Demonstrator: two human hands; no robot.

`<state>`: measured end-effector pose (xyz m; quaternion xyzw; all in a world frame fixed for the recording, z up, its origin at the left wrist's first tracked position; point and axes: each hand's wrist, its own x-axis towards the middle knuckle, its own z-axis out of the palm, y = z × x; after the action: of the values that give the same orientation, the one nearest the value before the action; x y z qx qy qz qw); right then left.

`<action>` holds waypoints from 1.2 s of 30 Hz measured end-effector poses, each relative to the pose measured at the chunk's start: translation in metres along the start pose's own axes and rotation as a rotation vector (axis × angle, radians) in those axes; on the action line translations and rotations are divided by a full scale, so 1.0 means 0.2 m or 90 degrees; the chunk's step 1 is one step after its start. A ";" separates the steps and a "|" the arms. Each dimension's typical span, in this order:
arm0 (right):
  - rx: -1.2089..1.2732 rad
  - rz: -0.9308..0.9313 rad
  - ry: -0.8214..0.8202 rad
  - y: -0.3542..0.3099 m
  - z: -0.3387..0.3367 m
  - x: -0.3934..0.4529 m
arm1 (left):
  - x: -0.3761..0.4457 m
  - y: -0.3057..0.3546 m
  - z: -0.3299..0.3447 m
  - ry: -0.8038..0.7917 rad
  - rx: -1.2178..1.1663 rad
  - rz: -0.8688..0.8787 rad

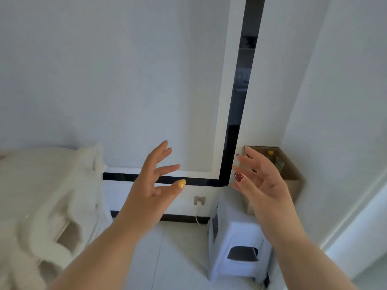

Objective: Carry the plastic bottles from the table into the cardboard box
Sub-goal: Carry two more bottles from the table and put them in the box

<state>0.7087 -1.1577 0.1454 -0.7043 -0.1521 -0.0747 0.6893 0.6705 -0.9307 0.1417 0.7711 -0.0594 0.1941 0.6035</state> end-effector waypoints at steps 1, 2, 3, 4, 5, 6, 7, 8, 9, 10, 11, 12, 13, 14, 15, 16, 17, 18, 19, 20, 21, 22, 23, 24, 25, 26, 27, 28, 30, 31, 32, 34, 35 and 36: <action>-0.003 -0.006 -0.017 -0.05 0.02 -0.10 | -0.12 0.05 -0.03 0.015 0.006 0.006; -0.002 -0.011 -0.031 -0.09 0.04 -0.20 | -0.24 0.10 -0.05 0.027 0.011 0.009; 0.006 -0.016 -0.038 -0.12 0.05 -0.29 | -0.34 0.13 -0.07 0.034 0.015 0.012; 0.016 -0.015 -0.043 -0.15 0.08 -0.39 | -0.45 0.17 -0.10 0.039 0.018 0.010; 0.022 -0.012 -0.052 -0.20 0.10 -0.49 | -0.56 0.22 -0.14 0.042 0.018 0.004; 0.025 -0.008 -0.061 -0.23 0.13 -0.57 | -0.64 0.26 -0.17 0.044 0.014 0.001; 0.026 -0.005 -0.072 -0.28 0.16 -0.67 | -0.74 0.31 -0.21 0.045 0.012 0.000; 0.025 -0.005 -0.082 -0.34 0.20 -0.75 | -0.82 0.36 -0.25 0.048 0.010 0.003; 0.023 -0.011 -0.091 -0.39 0.24 -0.83 | -0.89 0.41 -0.30 0.053 0.010 0.009; 0.023 -0.018 -0.099 -0.44 0.28 -0.90 | -0.97 0.45 -0.35 0.059 0.010 0.017; 0.024 -0.026 -0.105 -0.49 0.32 -0.97 | -1.03 0.50 -0.40 0.066 0.011 0.026; 0.025 -0.035 -0.111 -0.53 0.36 -1.03 | -1.10 0.53 -0.46 0.072 0.012 0.035; 0.025 -0.041 -0.119 -0.58 0.42 -1.11 | -1.18 0.57 -0.52 0.076 0.013 0.043; 0.024 -0.045 -0.126 -0.61 0.48 -1.18 | -1.26 0.60 -0.59 0.078 0.010 0.046; 0.027 -0.050 -0.129 -0.66 0.54 -1.26 | -1.35 0.63 -0.66 0.078 0.009 0.047; 0.034 -0.056 -0.132 -0.70 0.61 -1.34 | -1.43 0.66 -0.74 0.079 0.010 0.051; 0.046 -0.062 -0.136 -0.73 0.68 -1.41 | -1.52 0.69 -0.82 0.081 0.010 0.056; 0.056 -0.067 -0.139 -0.77 0.75 -1.49 | -1.61 0.72 -0.90 0.085 0.010 0.061; 0.065 -0.071 -0.142 -0.81 0.83 -1.58 | -1.70 0.74 -1.00 0.090 0.011 0.063; 0.075 -0.071 -0.144 -0.85 0.94 -1.67 | -1.81 0.76 -1.12 0.096 0.013 0.066; 0.088 -0.071 -0.145 -0.88 1.03 -1.76 | -1.91 0.78 -1.22 0.101 0.016 0.066; 0.101 -0.070 -0.148 -0.91 1.11 -1.84 | -2.00 0.79 -1.32 0.105 0.022 0.064; 0.113 -0.068 -0.156 -0.94 1.23 -1.95 | -2.11 0.80 -1.45 0.109 0.032 0.063; 0.121 -0.067 -0.161 -0.96 1.33 -2.04 | -2.21 0.80 -1.57 0.111 0.042 0.059; 0.130 -0.063 -0.169 -0.98 1.44 -2.13 | -2.31 0.81 -1.69 0.114 0.050 0.053; 0.141 -0.056 -0.178 -1.01 1.56 -2.23 | -2.42 0.81 -1.82 0.119 0.062 0.044; 0.150 -0.050 -0.185 -1.02 1.66 -2.31 | -2.51 0.81 -1.93 0.123 0.069 0.035; 0.162 -0.043 -0.194 -1.04 1.77 -2.39 | -2.60 0.81 -2.05 0.129 0.075 0.026; 0.174 -0.033 -0.217 -1.07 1.98 -2.51 | -2.74 0.82 -2.25 0.153 0.082 0.007; 0.174 -0.030 -0.232 -1.09 2.09 -2.56 | -2.82 0.82 -2.36 0.166 0.086 -0.001; 0.173 -0.029 -0.244 -1.10 2.19 -2.61 | -2.88 0.82 -2.45 0.178 0.089 -0.009; 0.170 -0.023 -0.272 -1.12 2.40 -2.69 | -2.99 0.80 -2.65 0.208 0.091 -0.024; 0.169 -0.023 -0.282 -1.12 2.48 -2.71 | -3.03 0.79 -2.72 0.222 0.088 -0.027; 0.169 -0.022 -0.291 -1.12 2.57 -2.73 | -3.06 0.78 -2.80 0.236 0.085 -0.030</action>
<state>0.0688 -0.7076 0.1662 -0.6037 -0.3242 0.0949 0.7221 -0.0698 -0.5252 0.1655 0.7617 0.0837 0.3224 0.5558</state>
